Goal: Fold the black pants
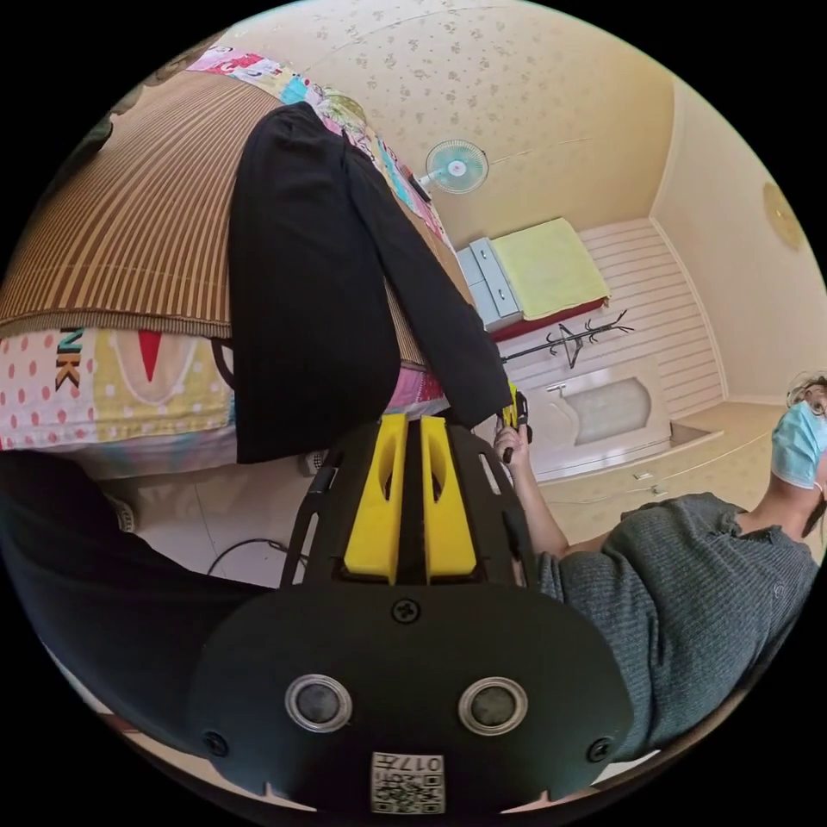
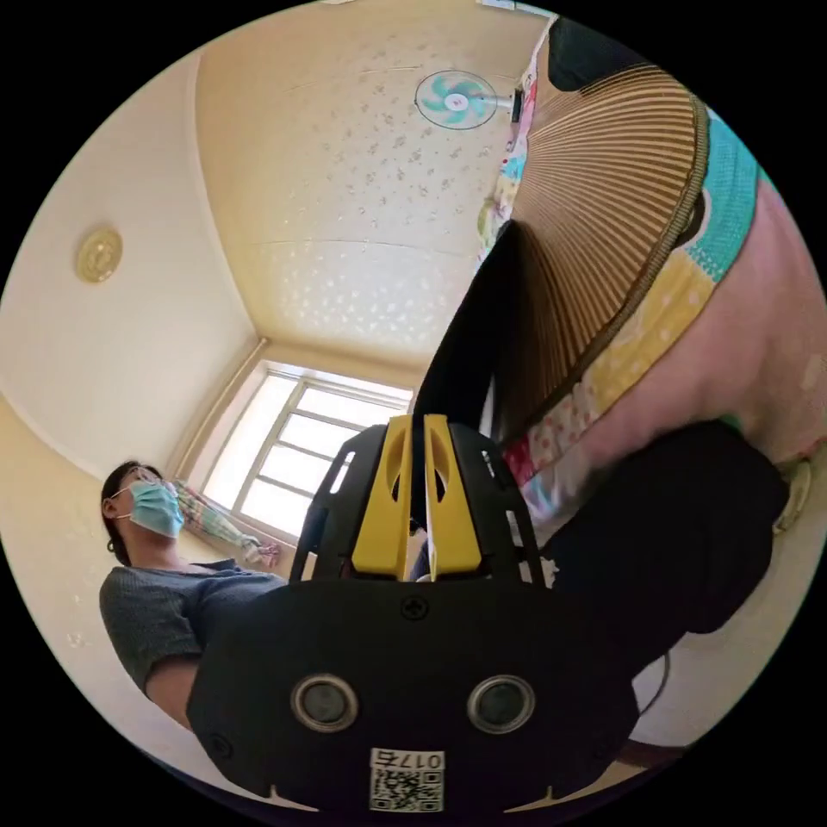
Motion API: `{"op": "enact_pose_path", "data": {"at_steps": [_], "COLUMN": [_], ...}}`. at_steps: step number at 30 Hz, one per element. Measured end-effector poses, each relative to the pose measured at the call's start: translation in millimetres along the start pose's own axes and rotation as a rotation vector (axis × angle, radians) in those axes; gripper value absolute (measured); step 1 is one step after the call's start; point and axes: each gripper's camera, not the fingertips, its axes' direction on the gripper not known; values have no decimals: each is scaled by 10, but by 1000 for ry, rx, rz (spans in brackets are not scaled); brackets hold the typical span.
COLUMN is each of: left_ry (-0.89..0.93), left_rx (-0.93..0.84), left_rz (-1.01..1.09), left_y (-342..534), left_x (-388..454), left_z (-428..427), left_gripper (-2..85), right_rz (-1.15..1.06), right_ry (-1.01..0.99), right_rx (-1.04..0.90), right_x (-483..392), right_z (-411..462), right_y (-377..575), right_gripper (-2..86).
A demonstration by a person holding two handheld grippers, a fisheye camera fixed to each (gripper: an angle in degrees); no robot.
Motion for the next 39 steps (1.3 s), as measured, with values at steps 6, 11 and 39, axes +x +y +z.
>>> {"op": "enact_pose_path", "data": {"at_steps": [6,11,39], "left_ry": [43,197,103], "left_rx": [-70,-117,-133], "left_rz": [-19,9,242], "left_y": [-434,-1024,-1274], "left_x": [231,648,794], "left_z": [471,957,1485], "left_gripper": [98,182,-5], "right_rz": [-238,-585,-312], "right_ry": [230,116,989], "right_rx": [-44,-262,-119], "right_x": [-794,-1905,-1859], "right_z": [253,1481,5601], "right_y": [23,79,-4145], "right_gripper": [23,21,128]}}
